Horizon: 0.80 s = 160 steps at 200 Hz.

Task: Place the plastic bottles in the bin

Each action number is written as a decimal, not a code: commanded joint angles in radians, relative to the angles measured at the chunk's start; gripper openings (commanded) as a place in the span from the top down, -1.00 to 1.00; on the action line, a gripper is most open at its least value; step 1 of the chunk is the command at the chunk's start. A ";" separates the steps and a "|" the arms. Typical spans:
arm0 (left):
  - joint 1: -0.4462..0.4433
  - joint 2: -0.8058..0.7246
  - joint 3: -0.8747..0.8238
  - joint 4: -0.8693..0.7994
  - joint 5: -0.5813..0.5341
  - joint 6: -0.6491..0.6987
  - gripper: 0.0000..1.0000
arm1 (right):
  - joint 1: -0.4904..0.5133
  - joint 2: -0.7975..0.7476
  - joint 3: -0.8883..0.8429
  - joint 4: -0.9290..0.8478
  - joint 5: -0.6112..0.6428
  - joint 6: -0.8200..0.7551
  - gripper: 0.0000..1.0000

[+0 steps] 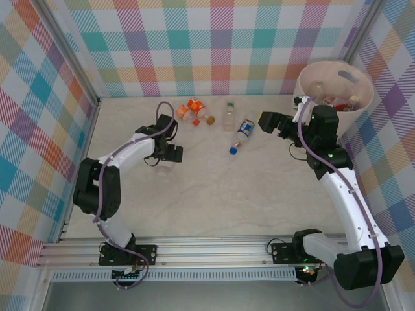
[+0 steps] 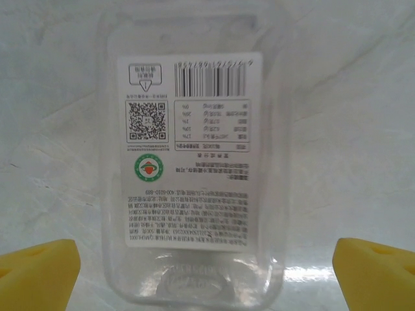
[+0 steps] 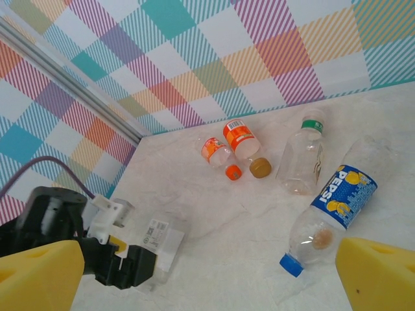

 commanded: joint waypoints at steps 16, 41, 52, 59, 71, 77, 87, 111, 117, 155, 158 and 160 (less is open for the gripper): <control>0.016 0.068 0.030 -0.037 -0.009 0.005 -1.00 | 0.008 -0.023 -0.012 0.003 0.023 -0.019 -0.99; 0.017 0.099 0.025 -0.018 -0.008 0.002 -1.00 | 0.008 -0.024 -0.013 0.002 0.026 -0.021 -0.99; 0.017 0.107 0.020 -0.007 -0.004 0.003 -1.00 | 0.008 -0.024 -0.012 0.001 0.027 -0.024 -0.99; 0.017 0.110 0.017 0.002 -0.002 0.002 -1.00 | 0.008 -0.023 -0.012 0.001 0.028 -0.025 -0.99; 0.017 0.115 0.010 0.016 0.001 -0.001 -0.99 | 0.008 -0.023 -0.012 -0.001 0.028 -0.026 -0.99; 0.017 0.119 0.007 0.019 -0.003 -0.005 -0.96 | 0.007 -0.021 -0.012 -0.001 0.028 -0.027 -0.99; 0.018 0.125 0.004 0.026 -0.009 -0.012 -0.92 | 0.008 -0.020 -0.013 -0.003 0.028 -0.027 -0.99; 0.018 0.140 0.005 0.028 -0.008 -0.023 -0.74 | 0.007 -0.019 -0.013 -0.004 0.028 -0.027 -0.99; 0.018 0.145 0.008 0.022 -0.008 -0.027 -0.70 | 0.008 -0.019 -0.013 -0.003 0.028 -0.027 -0.99; 0.017 0.116 0.000 0.024 -0.021 -0.033 -0.50 | 0.008 -0.019 -0.013 0.005 -0.004 -0.024 -0.99; 0.017 0.109 -0.002 0.025 -0.020 -0.032 -0.48 | 0.008 -0.018 -0.013 0.007 -0.010 -0.024 -0.99; 0.017 0.103 -0.003 0.028 -0.020 -0.033 -0.48 | 0.008 -0.018 -0.013 0.009 -0.016 -0.024 -0.99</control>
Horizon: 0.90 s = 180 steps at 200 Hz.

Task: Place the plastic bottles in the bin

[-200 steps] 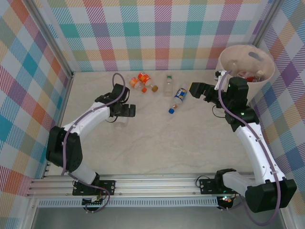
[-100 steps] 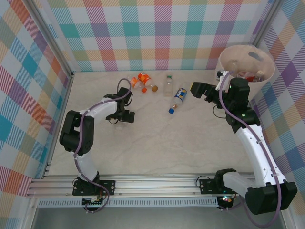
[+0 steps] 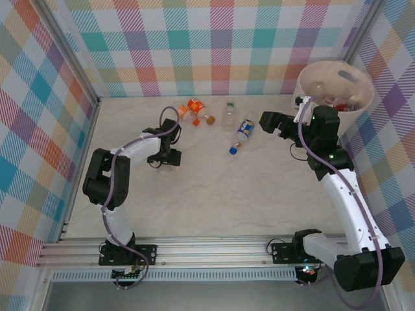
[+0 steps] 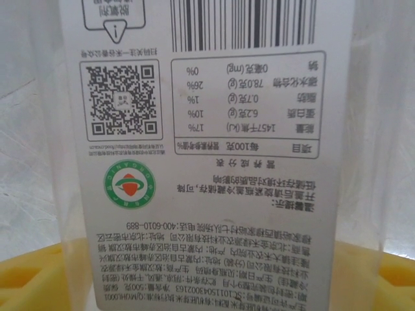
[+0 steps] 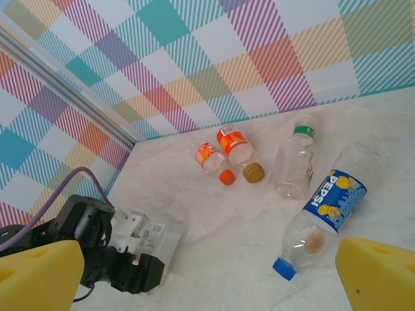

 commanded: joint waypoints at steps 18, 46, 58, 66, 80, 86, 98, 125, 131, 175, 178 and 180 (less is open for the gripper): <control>0.005 -0.072 -0.021 0.024 -0.001 -0.024 -0.43 | 0.008 -0.003 -0.016 0.034 -0.099 -0.012 -0.99; -0.045 -0.171 -0.042 0.078 -0.004 -0.036 -0.41 | 0.026 0.022 -0.013 0.049 -0.134 0.011 -0.99; -0.078 -0.207 -0.043 0.096 -0.016 -0.040 -0.41 | 0.036 0.034 -0.013 0.053 -0.127 0.021 -0.99; -0.103 -0.228 -0.041 0.108 -0.021 -0.038 -0.40 | 0.045 0.043 -0.014 0.063 -0.124 0.032 -0.99; -0.156 -0.255 -0.029 0.126 -0.030 -0.029 -0.40 | 0.060 0.065 -0.020 0.087 -0.132 0.071 -0.99; -0.177 -0.264 -0.021 0.131 -0.034 -0.023 -0.40 | 0.069 0.079 -0.020 0.098 -0.145 0.087 -0.99; -0.220 -0.276 -0.002 0.142 -0.042 -0.016 -0.40 | 0.089 0.107 -0.014 0.106 -0.156 0.116 -0.99; -0.325 -0.302 0.023 0.208 -0.068 0.026 -0.40 | 0.136 0.161 0.007 0.105 -0.125 0.154 -0.99; -0.348 -0.305 0.029 0.224 -0.078 0.037 -0.40 | 0.143 0.172 0.009 0.109 -0.116 0.172 -0.99; -0.440 -0.301 0.079 0.278 -0.060 0.083 -0.39 | 0.163 0.233 0.009 0.156 -0.145 0.256 -0.99; -0.444 -0.301 0.082 0.279 -0.054 0.085 -0.39 | 0.164 0.237 0.010 0.156 -0.153 0.257 -0.99; -0.447 -0.298 0.084 0.278 -0.049 0.087 -0.39 | 0.165 0.241 0.011 0.157 -0.157 0.258 -0.99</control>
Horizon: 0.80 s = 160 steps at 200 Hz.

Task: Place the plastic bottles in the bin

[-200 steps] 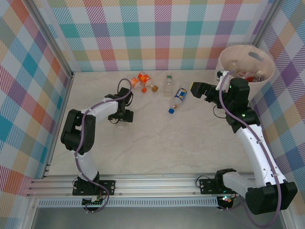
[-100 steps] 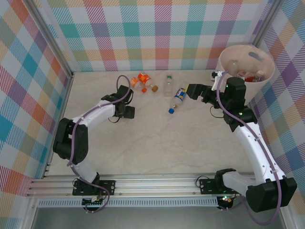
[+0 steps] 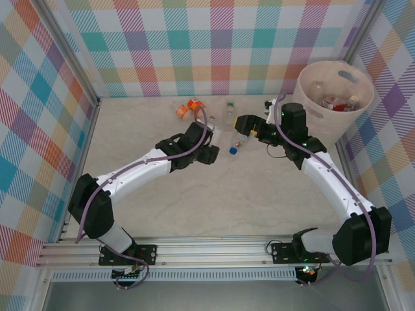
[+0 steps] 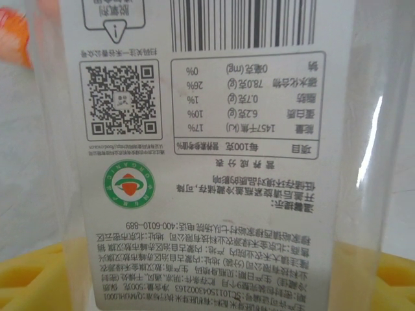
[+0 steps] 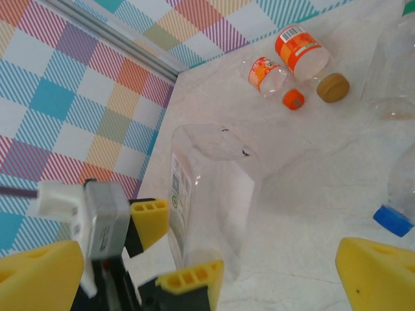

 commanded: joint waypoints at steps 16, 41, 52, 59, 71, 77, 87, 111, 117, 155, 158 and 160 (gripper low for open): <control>-0.047 -0.030 0.063 0.066 0.040 0.053 -0.39 | 0.013 0.038 0.029 0.041 -0.051 0.059 -0.99; -0.048 -0.045 0.058 0.087 0.145 0.040 -0.40 | 0.023 0.068 0.046 0.021 -0.055 0.082 -1.00; -0.049 -0.047 0.061 0.090 0.167 0.035 -0.40 | 0.028 0.084 0.053 0.022 -0.064 0.090 -0.99; -0.049 -0.049 0.061 0.092 0.178 0.032 -0.40 | 0.029 0.094 0.059 0.023 -0.073 0.091 -0.99; -0.050 -0.048 0.064 0.095 0.189 0.032 -0.40 | 0.036 0.111 0.071 0.025 -0.089 0.091 -0.99; -0.051 -0.049 0.066 0.096 0.195 0.032 -0.40 | 0.040 0.119 0.079 0.021 -0.098 0.089 -1.00; -0.050 -0.051 0.069 0.096 0.204 0.031 -0.41 | 0.044 0.140 0.090 0.014 -0.116 0.090 -1.00; -0.050 -0.055 0.064 0.114 0.239 0.024 -0.42 | 0.058 0.187 0.115 -0.006 -0.143 0.096 -0.97; -0.052 -0.057 0.063 0.120 0.245 0.022 -0.42 | 0.061 0.195 0.120 -0.006 -0.146 0.097 -0.95; -0.050 -0.063 0.053 0.140 0.252 0.007 -0.43 | 0.080 0.219 0.151 -0.017 -0.154 0.079 -0.74; -0.050 -0.065 0.050 0.143 0.253 0.006 -0.44 | 0.080 0.220 0.152 -0.018 -0.154 0.076 -0.72; -0.050 -0.065 0.049 0.146 0.253 0.005 -0.44 | 0.080 0.220 0.152 -0.019 -0.153 0.074 -0.70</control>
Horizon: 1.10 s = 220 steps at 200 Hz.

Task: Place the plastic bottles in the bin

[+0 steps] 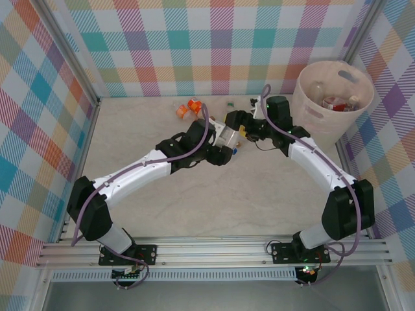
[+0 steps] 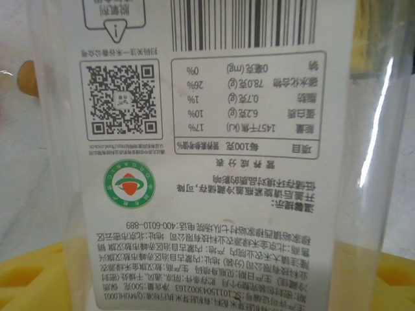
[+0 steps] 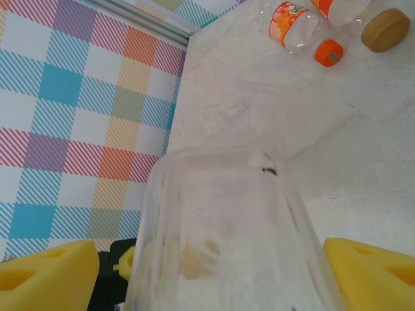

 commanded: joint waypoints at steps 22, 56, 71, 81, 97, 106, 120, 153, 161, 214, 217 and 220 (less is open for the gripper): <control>-0.013 -0.053 0.006 0.102 0.048 -0.014 -0.44 | 0.033 0.014 0.018 -0.024 -0.057 -0.032 -0.53; -0.011 -0.044 0.013 0.095 0.031 -0.033 -0.45 | 0.036 0.017 0.017 -0.032 -0.081 -0.044 -0.46; -0.011 -0.038 0.022 0.085 0.022 -0.039 -0.46 | 0.037 0.017 0.023 -0.049 -0.080 -0.058 -0.45; -0.011 -0.033 0.027 0.079 0.022 -0.040 -0.46 | 0.036 0.015 0.024 -0.060 -0.076 -0.066 -0.42; -0.010 -0.031 0.030 0.076 0.022 -0.040 -0.47 | 0.036 0.005 0.022 -0.066 -0.061 -0.074 -0.33; -0.011 -0.028 0.031 0.074 0.023 -0.042 -0.47 | 0.037 -0.003 0.022 -0.067 -0.046 -0.080 -0.27; -0.011 -0.027 0.036 0.064 0.021 -0.046 -0.49 | 0.037 -0.020 0.025 -0.074 -0.009 -0.096 -0.18; -0.006 -0.042 0.049 0.053 0.065 -0.067 -0.70 | 0.037 -0.051 0.063 -0.133 0.095 -0.155 -0.01; -0.006 -0.058 0.041 0.070 0.080 -0.077 -0.79 | 0.036 -0.055 0.083 -0.159 0.118 -0.178 0.00; 0.031 -0.229 -0.078 0.251 0.073 -0.177 -1.00 | -0.044 -0.105 0.234 -0.251 0.252 -0.330 0.03; 0.031 -0.238 -0.086 0.255 0.063 -0.179 -1.00 | -0.051 -0.110 0.242 -0.254 0.260 -0.336 0.03; 0.032 -0.246 -0.093 0.256 0.053 -0.180 -1.00 | -0.061 -0.115 0.250 -0.256 0.270 -0.342 0.03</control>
